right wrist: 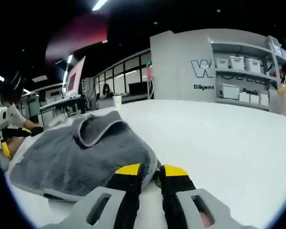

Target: Open the folded towel by lifting each exposed corner and separating the folded layers until the towel lies flat within the target outline without major curled edges

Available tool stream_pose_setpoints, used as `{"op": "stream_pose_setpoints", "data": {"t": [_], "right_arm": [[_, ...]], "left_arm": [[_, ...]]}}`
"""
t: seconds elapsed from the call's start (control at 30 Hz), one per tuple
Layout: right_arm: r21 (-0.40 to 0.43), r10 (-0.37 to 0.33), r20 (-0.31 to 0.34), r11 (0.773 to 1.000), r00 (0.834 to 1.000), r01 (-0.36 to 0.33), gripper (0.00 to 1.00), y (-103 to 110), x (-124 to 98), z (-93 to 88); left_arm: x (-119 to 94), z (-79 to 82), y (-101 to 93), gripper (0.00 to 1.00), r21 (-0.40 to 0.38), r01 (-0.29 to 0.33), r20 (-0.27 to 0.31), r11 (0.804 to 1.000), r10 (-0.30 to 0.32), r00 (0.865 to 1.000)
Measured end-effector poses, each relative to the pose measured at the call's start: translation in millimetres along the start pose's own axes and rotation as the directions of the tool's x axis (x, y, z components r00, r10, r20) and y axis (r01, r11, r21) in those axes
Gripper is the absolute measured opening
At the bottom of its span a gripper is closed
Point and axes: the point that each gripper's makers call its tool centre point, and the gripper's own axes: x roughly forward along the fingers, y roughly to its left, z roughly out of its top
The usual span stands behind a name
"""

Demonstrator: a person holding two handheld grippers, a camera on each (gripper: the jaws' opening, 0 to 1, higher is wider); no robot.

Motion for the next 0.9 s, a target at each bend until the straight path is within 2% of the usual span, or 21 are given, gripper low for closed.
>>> {"op": "stream_pose_setpoints", "data": {"t": [0.23,0.63,0.8,0.9], "right_arm": [[0.014,-0.007,-0.005,1.000,1.000,0.007,0.00,1.8,-1.8,-1.1],[0.060,-0.037,-0.019,0.997,0.999,0.038,0.00,2.5,-15.7,-6.8],[0.031,-0.042,-0.032,0.999,0.999,0.043,0.00,4.4,-21.4,-9.1],[-0.035,-0.055,-0.052,0.998,0.997,0.053,0.00,5.6,-25.1,-10.7]], "left_arm": [[-3.2,-2.4,2.6,0.98,-0.002,-0.015,-0.009,1.000,0.015,1.000],[-8.3,-6.2,6.8,0.97,-0.005,-0.030,-0.021,1.000,0.030,0.999],[-9.5,-5.9,7.7,0.97,-0.006,-0.032,-0.020,0.999,0.032,0.999],[-9.6,-7.3,7.9,0.97,-0.006,-0.033,-0.027,0.999,0.032,0.999]]}}
